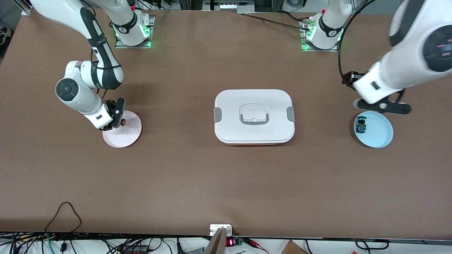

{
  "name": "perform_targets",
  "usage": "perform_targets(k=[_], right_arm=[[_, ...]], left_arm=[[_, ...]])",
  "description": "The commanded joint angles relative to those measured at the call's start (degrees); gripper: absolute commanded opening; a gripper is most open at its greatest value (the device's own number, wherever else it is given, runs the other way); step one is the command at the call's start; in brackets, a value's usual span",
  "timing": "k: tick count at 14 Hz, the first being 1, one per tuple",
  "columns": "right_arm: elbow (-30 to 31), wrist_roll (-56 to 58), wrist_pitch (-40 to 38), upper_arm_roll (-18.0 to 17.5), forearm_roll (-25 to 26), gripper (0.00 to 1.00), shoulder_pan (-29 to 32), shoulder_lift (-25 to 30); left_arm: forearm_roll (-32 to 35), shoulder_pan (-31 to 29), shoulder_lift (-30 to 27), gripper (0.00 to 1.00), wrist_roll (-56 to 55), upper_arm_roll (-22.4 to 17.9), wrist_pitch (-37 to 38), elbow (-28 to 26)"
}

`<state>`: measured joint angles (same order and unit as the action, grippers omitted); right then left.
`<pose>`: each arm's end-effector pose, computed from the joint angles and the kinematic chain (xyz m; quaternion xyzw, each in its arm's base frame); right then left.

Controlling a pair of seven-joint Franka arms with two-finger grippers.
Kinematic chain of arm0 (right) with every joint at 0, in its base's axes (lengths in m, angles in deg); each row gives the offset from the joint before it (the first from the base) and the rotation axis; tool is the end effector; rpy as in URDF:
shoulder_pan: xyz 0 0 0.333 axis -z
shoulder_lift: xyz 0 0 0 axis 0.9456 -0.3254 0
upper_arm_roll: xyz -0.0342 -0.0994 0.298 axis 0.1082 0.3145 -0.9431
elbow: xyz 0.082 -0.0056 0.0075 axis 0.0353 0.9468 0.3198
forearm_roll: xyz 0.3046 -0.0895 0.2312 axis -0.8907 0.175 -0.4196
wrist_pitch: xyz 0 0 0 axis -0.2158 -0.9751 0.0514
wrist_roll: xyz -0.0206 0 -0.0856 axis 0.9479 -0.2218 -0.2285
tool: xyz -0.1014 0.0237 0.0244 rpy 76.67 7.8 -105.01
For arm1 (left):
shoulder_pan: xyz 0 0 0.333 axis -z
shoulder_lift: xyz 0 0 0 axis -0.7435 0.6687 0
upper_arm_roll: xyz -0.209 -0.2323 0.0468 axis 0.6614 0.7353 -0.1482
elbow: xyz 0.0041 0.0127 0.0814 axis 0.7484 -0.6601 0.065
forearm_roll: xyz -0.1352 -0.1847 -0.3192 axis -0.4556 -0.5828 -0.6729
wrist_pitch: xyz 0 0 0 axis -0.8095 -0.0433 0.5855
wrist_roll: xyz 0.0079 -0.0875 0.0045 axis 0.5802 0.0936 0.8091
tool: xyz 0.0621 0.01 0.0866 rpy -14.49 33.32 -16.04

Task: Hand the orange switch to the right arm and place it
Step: 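Lower the switch onto the white plate while the left gripper withdraws, then open the right gripper to release the switch on the white plate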

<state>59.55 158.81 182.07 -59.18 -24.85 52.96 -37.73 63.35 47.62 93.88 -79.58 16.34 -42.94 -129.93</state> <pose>0.5380 0.0276 0.2237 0.7492 0.6610 -0.0390 0.0146 0.5760 -0.0960 0.5707 -0.9861 0.0516 0.1489 0.0516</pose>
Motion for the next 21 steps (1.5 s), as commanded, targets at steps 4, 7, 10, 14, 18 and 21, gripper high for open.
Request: perform_targets(k=[4, 7, 10, 14, 18, 21], right_arm=[[0.84, 1.79, 5.94, -0.29, 0.44, 0.0, 0.03, -3.66], [0.84, 0.74, 5.68, -0.38, -0.35, 0.42, -0.32, -3.58], [0.31, 0.47, 3.84, -0.46, -0.52, 1.0, -0.32, -2.36], [-4.85, 0.47, -5.45, -0.55, -0.88, 1.0, -1.11, 1.25], [-15.83, 0.39, -18.64, -0.46, -0.96, 1.0, -1.47, 3.97], [-24.45, 0.3, -25.59, -0.46, -0.96, 1.0, -1.47, 4.68]], left_arm=[[-4.05, 4.18, -13.9, 1.0, 2.92, -11.87, -25.69, -19.8], [-3.78, 4.27, -14.69, 1.0, 9.52, -12.05, -26.15, -19.62], [-3.78, 4.45, -14.16, 1.0, 9.7, -13.19, -25.89, -19.36], [-3.87, 3.66, -13.81, 1.0, 9.26, -13.02, -23.43, -19.01], [-3.78, 3.83, -13.55, 1.0, 8.56, -12.31, -21.67, -17.17], [-3.78, 4.1, -13.63, 1.0, 8.12, -12.31, -21.5, -17.07]])
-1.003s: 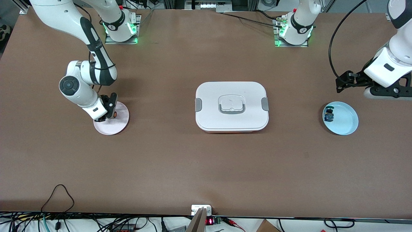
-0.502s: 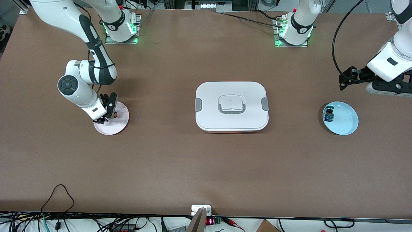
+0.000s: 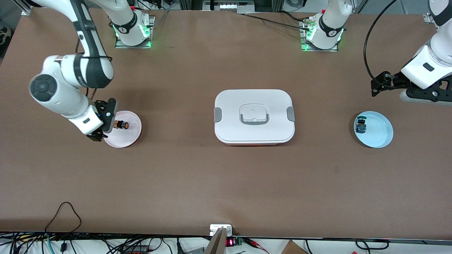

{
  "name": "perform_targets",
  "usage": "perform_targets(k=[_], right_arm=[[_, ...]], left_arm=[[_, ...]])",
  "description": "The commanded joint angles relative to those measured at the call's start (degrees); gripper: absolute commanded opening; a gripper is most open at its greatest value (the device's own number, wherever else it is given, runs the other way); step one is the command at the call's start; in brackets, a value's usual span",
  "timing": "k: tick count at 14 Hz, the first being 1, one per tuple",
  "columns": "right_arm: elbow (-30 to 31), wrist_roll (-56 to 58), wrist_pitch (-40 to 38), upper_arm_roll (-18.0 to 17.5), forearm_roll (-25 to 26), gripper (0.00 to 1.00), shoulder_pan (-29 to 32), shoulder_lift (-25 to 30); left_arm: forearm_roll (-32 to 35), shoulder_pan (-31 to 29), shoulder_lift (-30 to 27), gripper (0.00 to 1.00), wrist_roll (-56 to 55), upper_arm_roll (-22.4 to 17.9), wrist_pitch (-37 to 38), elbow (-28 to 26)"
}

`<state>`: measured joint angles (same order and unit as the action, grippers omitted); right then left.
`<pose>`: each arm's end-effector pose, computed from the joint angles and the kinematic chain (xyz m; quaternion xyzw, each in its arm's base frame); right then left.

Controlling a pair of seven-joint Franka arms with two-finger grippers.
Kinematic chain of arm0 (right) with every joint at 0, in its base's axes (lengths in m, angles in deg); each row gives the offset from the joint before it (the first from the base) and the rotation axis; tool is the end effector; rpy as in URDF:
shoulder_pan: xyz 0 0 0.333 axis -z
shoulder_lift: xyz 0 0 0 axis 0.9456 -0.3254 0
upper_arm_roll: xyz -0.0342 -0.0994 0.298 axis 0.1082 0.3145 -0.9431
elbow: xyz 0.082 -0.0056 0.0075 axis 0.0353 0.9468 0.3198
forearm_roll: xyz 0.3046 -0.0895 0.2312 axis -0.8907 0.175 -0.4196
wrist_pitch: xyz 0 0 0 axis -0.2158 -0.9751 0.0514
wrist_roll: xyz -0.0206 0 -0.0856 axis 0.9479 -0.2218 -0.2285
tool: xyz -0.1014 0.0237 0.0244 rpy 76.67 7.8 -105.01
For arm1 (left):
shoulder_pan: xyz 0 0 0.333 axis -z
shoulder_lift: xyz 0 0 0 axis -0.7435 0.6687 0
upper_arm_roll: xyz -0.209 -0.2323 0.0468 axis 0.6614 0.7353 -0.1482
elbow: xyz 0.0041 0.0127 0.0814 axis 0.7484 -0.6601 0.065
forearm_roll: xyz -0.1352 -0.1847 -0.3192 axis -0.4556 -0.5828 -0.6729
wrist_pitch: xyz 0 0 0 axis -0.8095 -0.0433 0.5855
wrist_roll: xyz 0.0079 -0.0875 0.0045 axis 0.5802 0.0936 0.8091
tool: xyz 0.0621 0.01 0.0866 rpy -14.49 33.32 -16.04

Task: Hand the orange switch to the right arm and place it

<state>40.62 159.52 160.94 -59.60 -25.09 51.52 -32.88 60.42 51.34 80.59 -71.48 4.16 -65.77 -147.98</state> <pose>0.6038 0.0606 0.3758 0.7353 0.6775 -0.0125 0.0158 0.5552 -0.0306 0.5841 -0.9980 0.0580 0.0003 0.0265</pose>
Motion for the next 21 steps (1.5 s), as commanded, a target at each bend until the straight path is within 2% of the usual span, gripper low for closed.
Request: perform_targets(k=[1, 3, 6, 8, 15, 18, 21], right_arm=[[-7.63, -0.76, -5.7, -0.04, -0.72, 1.0, -0.02, 0.0], [-9.5, -5.4, -8.15, -0.04, -0.81, 1.0, -0.02, 1.23], [-10.99, -18.47, -14.66, 0.05, -5.71, 1.0, -0.02, 2.73], [-11.43, -27.18, -16.95, 0.14, -6.26, 1.0, -0.02, 3.34], [-13.8, -71.98, -29.69, -0.3, -6.34, 1.0, -0.19, 4.66], [-18.19, -84.5, -35.4, -1.79, -4.94, 1.0, -0.46, 4.57], [-22.84, -82.96, -37.0, -1.54, 3.21, 1.0, -0.46, 4.66]], left_arm=[[-0.85, 0.38, -0.34, 1.0, 0.02, -0.13, 1.42, 0.97], [-0.76, 0.38, -0.25, 1.0, 0.02, -0.04, 1.42, 0.97], [-0.76, 0.21, -0.25, 1.0, 0.11, -0.13, 1.42, 0.97], [-0.76, 0.12, -0.25, 1.0, 0.11, -0.13, 1.42, 0.97], [-0.85, 0.03, -0.08, 1.0, 0.11, -0.13, 1.77, 1.5], [-0.76, -0.06, 1.32, 1.0, 0.28, -0.22, 1.6, 3.08], [-0.24, 0.03, 2.38, 1.0, 0.19, -0.22, 1.51, 4.75]])
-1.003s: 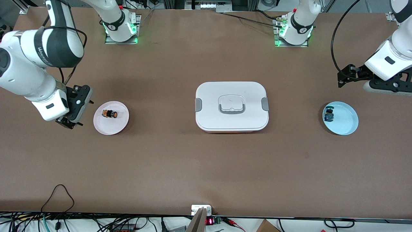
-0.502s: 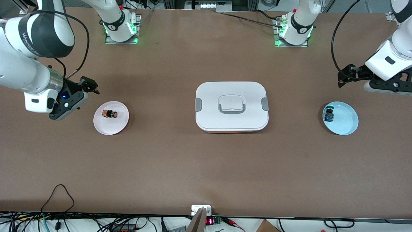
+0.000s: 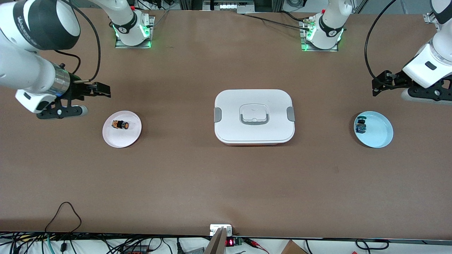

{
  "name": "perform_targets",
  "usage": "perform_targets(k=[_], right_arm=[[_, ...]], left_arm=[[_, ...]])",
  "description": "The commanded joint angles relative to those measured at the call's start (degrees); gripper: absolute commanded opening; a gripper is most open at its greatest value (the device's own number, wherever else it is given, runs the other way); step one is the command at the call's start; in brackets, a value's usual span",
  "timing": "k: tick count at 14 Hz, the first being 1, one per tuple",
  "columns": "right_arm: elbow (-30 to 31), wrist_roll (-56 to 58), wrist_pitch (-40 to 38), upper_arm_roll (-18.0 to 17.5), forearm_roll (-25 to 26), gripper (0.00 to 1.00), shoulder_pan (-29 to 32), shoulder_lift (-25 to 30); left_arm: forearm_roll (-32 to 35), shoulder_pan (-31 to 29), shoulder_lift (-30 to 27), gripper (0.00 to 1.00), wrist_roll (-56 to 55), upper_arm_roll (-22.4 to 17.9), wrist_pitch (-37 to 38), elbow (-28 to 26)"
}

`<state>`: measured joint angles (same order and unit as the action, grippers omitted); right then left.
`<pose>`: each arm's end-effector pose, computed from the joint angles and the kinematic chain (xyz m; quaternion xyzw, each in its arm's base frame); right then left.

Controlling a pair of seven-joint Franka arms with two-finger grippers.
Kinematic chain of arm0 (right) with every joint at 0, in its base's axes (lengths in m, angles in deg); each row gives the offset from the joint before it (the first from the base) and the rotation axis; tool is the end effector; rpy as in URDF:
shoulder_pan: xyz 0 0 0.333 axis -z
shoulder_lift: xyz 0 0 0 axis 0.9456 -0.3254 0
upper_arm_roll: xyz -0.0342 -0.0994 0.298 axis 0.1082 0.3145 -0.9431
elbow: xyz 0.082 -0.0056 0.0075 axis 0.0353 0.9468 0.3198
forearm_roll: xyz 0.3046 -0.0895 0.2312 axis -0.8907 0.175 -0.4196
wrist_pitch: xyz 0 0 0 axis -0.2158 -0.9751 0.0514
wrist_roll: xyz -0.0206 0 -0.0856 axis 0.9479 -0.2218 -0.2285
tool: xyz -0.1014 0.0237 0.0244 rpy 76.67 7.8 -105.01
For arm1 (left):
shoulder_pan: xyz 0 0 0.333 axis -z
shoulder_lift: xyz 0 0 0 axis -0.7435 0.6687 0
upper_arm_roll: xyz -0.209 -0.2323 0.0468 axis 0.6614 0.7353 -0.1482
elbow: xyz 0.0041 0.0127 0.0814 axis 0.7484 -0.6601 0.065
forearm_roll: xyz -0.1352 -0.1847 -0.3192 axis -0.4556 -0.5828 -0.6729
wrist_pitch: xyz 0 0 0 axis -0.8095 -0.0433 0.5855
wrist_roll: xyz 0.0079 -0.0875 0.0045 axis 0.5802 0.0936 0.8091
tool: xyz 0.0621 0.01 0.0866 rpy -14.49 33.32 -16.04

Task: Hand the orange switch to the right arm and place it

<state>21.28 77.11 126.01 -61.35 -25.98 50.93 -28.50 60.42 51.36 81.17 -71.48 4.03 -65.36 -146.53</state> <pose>0.5811 0.0877 0.5289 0.9939 0.0464 -0.0994 0.0071 0.5587 -0.0297 0.5899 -0.9980 0.0567 -0.0037 0.0264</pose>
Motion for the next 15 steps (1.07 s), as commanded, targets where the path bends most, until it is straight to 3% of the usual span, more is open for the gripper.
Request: perform_targets(k=[1, 4, 6, 8, 10, 13, 15], right_arm=[[-5.26, 0.86, -1.9, 0.82, 5.43, 1.0, 0.65, 0.28], [-7.99, 0.44, 1.79, 3.64, 4.74, 1.0, 3.28, -0.24], [-8.18, -1.75, 2.23, 0.5, -0.24, 1.0, 11.07, -0.68], [-7.83, -1.33, 2.15, -3.99, -1.24, 1.0, 16.2, -0.34], [-7.22, -1.32, 0.75, -4.18, -0.19, 1.0, 15.25, 0.37], [1.63, 0.42, 5.64, -4.36, 0.96, 1.0, 15.16, 5.01], [2.46, 2.18, 5.22, -4.45, 0.96, 1.0, 15.07, 5.73]], left_arm=[[-0.06, 0.09, 1.81, 1.0, 0.2, -0.08, 1.1, 3.39], [-0.06, 0.09, 1.81, 1.0, 0.11, -0.08, 1.18, 3.39], [-0.06, 0.27, 1.89, 1.0, 0.02, -0.08, 1.27, 3.48], [0.03, 0.27, 1.81, 1.0, 0.11, 0.0, 1.27, 3.48], [0.03, 0.27, 2.07, 1.0, 0.11, 0.0, 1.27, 3.57], [0.03, 0.27, 2.07, 1.0, 0.11, 0.0, 1.27, 3.57], [0.03, 0.27, 2.07, 1.0, 0.2, 0.0, 1.27, 3.65]])
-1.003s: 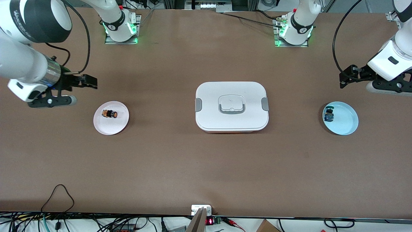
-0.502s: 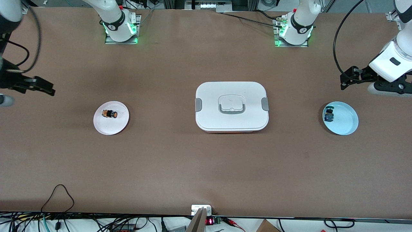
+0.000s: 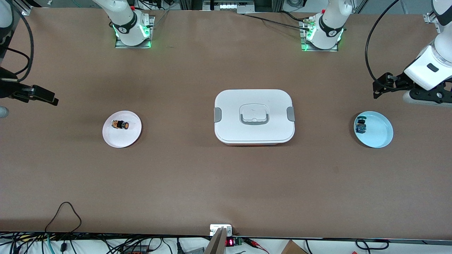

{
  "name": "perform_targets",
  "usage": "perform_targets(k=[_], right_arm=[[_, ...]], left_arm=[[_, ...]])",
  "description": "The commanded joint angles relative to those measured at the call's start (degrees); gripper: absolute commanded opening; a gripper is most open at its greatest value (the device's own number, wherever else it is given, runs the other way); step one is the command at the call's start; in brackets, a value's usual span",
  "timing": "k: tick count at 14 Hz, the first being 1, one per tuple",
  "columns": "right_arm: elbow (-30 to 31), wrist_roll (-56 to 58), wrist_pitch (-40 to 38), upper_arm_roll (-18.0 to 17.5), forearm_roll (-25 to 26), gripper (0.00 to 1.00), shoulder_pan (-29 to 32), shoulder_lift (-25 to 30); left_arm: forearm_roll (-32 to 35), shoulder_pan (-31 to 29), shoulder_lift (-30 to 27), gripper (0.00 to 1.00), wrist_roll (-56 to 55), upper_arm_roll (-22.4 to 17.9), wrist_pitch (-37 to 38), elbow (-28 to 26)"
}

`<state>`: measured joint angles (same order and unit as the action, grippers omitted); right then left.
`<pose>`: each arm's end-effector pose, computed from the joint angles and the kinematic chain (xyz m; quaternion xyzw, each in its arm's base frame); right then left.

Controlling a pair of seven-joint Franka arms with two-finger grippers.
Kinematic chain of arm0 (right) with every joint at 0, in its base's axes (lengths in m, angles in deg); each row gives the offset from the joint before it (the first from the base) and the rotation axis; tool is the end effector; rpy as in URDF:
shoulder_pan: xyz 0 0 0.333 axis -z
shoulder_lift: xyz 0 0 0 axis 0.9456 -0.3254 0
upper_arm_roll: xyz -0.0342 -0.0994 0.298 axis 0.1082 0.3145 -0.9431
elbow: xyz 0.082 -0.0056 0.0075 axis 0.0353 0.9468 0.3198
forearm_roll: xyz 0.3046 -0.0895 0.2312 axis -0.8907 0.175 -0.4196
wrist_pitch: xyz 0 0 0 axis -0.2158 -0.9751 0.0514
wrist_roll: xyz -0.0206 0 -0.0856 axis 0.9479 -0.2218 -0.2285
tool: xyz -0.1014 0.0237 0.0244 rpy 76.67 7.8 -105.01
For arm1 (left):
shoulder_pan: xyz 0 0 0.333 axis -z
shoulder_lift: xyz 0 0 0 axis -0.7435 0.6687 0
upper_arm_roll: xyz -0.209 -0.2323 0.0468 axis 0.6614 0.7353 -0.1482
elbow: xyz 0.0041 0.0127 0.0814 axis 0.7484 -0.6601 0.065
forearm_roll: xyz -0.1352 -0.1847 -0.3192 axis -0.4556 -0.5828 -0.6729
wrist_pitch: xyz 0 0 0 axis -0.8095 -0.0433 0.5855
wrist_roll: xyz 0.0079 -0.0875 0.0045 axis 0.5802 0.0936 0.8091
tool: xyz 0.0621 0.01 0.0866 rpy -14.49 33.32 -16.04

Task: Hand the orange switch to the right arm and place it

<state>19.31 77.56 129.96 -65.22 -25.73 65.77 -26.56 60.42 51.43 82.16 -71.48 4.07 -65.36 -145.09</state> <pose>0.5912 -0.0287 0.5686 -0.9985 0.0444 0.0323 0.0072 0.5645 -0.0312 0.5922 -0.9980 0.0576 -0.0076 0.0264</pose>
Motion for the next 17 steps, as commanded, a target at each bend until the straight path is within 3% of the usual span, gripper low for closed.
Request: perform_targets(k=[1, 17], right_arm=[[4.25, 1.66, 0.58, -0.66, 0.63, 1.0, 0.23, 4.14], [1.26, 1.75, -1.98, -0.49, 0.36, 1.0, -1.53, 4.14]], left_arm=[[0.02, 0.21, 1.08, 1.0, 0.2, -0.04, 1.27, 2.21], [0.02, 0.03, 1.08, 1.0, 0.28, -0.13, 1.54, 2.21]])
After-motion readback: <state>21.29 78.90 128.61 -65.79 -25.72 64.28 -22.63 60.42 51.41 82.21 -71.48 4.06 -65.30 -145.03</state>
